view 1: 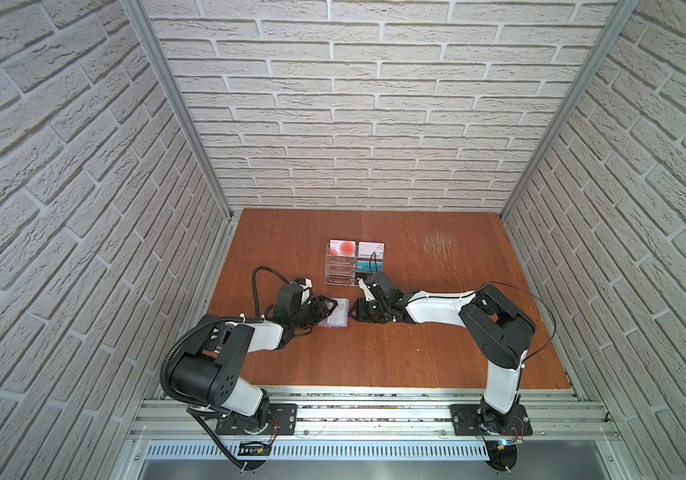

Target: Take the credit cards out of the card holder

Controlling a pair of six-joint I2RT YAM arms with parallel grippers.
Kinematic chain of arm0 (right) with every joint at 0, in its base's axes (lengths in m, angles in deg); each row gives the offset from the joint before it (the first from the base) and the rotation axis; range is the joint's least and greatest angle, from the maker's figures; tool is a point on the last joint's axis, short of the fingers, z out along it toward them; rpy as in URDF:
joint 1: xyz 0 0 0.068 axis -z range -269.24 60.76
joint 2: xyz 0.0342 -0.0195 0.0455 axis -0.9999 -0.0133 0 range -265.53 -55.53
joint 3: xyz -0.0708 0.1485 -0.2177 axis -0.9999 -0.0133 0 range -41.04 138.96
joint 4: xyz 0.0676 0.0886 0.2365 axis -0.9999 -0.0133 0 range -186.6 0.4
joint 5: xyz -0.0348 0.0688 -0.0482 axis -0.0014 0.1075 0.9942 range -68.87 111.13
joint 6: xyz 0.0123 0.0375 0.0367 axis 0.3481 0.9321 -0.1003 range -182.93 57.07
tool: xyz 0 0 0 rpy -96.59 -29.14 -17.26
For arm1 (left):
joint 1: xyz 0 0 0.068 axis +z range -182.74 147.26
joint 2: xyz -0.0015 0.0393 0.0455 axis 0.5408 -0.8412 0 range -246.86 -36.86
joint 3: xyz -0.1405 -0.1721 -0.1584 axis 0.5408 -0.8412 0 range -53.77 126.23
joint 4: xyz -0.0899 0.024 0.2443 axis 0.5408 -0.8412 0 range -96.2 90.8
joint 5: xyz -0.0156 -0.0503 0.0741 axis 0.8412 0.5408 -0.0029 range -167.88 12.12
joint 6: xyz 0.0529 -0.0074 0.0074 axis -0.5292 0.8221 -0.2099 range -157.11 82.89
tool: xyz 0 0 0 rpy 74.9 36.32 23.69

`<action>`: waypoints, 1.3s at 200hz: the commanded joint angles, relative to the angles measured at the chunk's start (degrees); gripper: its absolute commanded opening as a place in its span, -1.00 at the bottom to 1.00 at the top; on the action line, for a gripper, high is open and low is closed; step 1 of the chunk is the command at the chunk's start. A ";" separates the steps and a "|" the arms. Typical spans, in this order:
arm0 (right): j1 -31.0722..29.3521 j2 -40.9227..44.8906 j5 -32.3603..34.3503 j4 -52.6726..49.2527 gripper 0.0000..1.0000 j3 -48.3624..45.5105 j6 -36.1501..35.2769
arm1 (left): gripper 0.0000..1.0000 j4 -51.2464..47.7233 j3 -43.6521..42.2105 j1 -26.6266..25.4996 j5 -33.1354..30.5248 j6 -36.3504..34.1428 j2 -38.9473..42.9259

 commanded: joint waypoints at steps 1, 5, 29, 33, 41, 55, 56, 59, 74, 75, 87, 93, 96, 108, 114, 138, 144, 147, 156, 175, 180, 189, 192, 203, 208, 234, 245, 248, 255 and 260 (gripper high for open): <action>-0.43 -1.25 0.16 -0.22 -0.38 -0.32 0.02 | -0.07 5.80 -1.11 0.14 2.58 -0.29 -0.94; -0.43 -1.21 0.17 -0.27 -0.38 -0.37 0.01 | -0.09 6.30 -1.23 0.17 2.78 -0.28 -1.00; -0.34 -1.43 0.20 -0.28 -0.39 -0.30 0.01 | -0.17 9.52 -1.95 0.10 3.85 0.41 -1.88; -0.33 -1.48 0.13 -0.23 -0.39 -0.28 -0.03 | -0.18 9.77 -2.02 0.07 3.94 0.42 -2.09; -0.29 -1.55 0.10 -0.23 -0.40 -0.24 0.05 | -0.20 10.35 -2.13 0.04 4.17 0.59 -2.48; -0.29 -1.71 0.05 -0.14 -0.40 -0.05 0.01 | -0.23 11.25 -2.39 -0.07 4.30 0.94 -3.03; -0.23 -1.76 0.05 -0.14 -0.40 -0.08 0.01 | -0.23 11.29 -2.39 -0.07 4.30 0.95 -3.03; -0.17 -1.72 0.03 -0.07 -0.41 -0.10 0.01 | -0.24 11.26 -2.40 -0.07 4.24 0.95 -3.04; -0.09 -1.91 -0.21 -0.13 -0.41 0.16 0.00 | -0.26 10.83 -2.74 -0.07 3.54 0.78 -2.92; -0.08 -1.90 -0.17 -0.13 -0.42 0.20 0.01 | -0.26 10.82 -2.79 -0.07 3.53 0.73 -2.93; 0.01 -2.13 -0.30 -0.13 -0.43 0.25 -0.08 | -0.29 10.80 -2.84 -0.08 3.56 0.59 -2.99; 0.05 -2.15 -0.28 -0.13 -0.43 0.38 -0.08 | -0.30 10.90 -2.75 -0.16 3.73 0.57 -3.14; 0.09 -2.22 -0.31 -0.13 -0.44 0.36 -0.08 | -0.30 10.86 -2.75 -0.24 3.76 0.57 -3.28; 0.32 -2.33 -0.52 0.08 -0.45 0.37 -0.07 | -0.30 10.97 -2.75 -0.24 3.69 0.46 -3.84; 0.36 -2.41 -0.57 0.21 -0.46 0.41 -0.08 | -0.31 11.30 -2.83 -0.17 3.60 0.48 -4.02; 0.53 -2.72 -0.69 -0.22 -0.47 0.93 -0.25 | -0.34 13.76 -3.34 -0.34 4.04 1.25 -5.30; 0.64 -2.81 -0.68 -0.22 -0.47 1.05 -0.25 | -0.37 14.05 -3.44 -0.39 4.10 1.44 -5.51; 0.63 -2.85 -0.75 -0.22 -0.47 1.11 -0.25 | -0.38 14.24 -3.45 -0.42 4.07 1.47 -5.62; 0.67 -3.07 -0.88 -0.22 -0.47 1.38 -0.36 | -0.42 14.85 -3.62 -0.56 4.13 1.55 -5.85; 0.71 -3.55 -1.25 0.04 -0.48 1.65 -0.26 | -0.50 15.72 -3.80 -1.03 4.05 1.73 -6.13; 0.72 -3.56 -1.27 0.19 -0.48 1.67 -0.18 | -0.52 15.74 -3.80 -1.09 4.04 1.74 -6.17; 0.72 -3.55 -1.36 0.22 -0.48 1.74 -0.16 | -0.57 16.07 -3.93 -1.15 4.04 1.74 -6.24; 0.72 -3.56 -1.36 0.22 -0.48 1.75 -0.18 | -0.59 16.21 -3.97 -1.13 4.04 1.73 -6.28; 0.70 -3.56 -1.33 0.21 -0.48 1.73 -0.16 | -0.63 16.69 -4.15 -1.13 3.95 1.78 -6.55; 0.71 -3.55 -1.31 0.22 -0.48 1.66 -0.21 | -0.65 16.80 -4.23 -1.15 4.01 1.89 -6.49; 0.79 -3.56 -1.31 0.13 -0.49 1.65 -0.25 | -0.81 17.46 -4.50 -1.20 4.08 1.98 -6.68; 0.80 -3.56 -1.37 0.13 -0.49 1.75 -0.30 | -0.88 17.74 -4.59 -1.20 4.04 2.13 -6.77; 0.80 -3.56 -1.41 0.11 -0.49 1.78 -0.26 | -0.90 17.85 -4.66 -1.27 4.04 2.24 -6.73; 0.80 -3.56 -1.41 0.13 -0.49 1.82 -0.26 | -0.93 18.03 -4.75 -1.21 4.08 2.29 -6.89; 0.80 -3.55 -1.46 0.14 -0.49 1.82 -0.30 | -0.95 18.15 -4.81 -1.18 4.13 2.30 -6.84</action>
